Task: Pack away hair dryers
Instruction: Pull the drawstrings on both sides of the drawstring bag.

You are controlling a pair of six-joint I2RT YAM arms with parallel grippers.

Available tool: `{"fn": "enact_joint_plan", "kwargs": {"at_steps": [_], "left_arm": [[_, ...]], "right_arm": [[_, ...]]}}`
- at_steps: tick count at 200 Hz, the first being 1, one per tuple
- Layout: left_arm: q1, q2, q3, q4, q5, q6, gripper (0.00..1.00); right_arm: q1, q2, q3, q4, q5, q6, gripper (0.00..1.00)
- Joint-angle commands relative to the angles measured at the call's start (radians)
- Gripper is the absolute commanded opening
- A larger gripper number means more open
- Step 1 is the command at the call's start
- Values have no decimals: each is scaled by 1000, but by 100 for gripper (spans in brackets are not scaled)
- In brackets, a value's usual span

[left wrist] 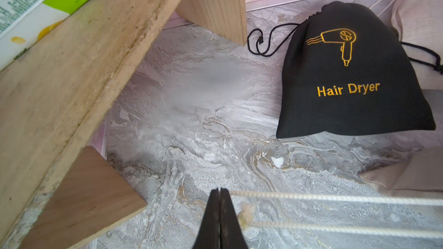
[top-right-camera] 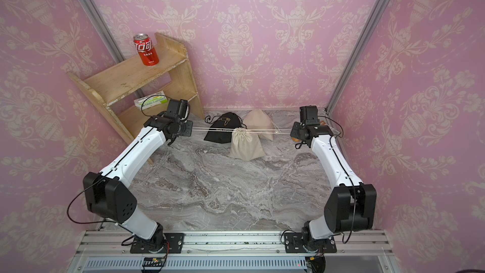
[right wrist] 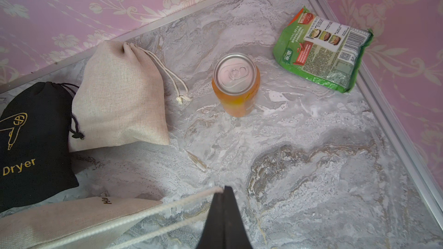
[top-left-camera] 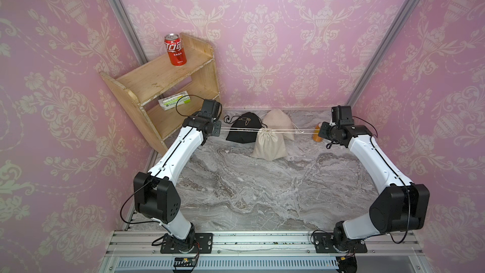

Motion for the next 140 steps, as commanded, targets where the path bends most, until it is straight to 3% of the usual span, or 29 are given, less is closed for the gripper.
{"fn": "enact_joint_plan", "kwargs": {"at_steps": [1,59,117,140], "left_arm": [[60,61,91,-37,-106,12,0],[69,302,391,-73,-95,24,0],[71,554,779,-187,-65,15,0],[71,627,891,-234,-33,-7,0]], "right_arm": [[-59,48,81,-11,131,1,0],[-26,268,359,-61,74,-18,0],[46,570,805,-213,34,-43,0],[71,634,887,-233,28,-49,0]]}}
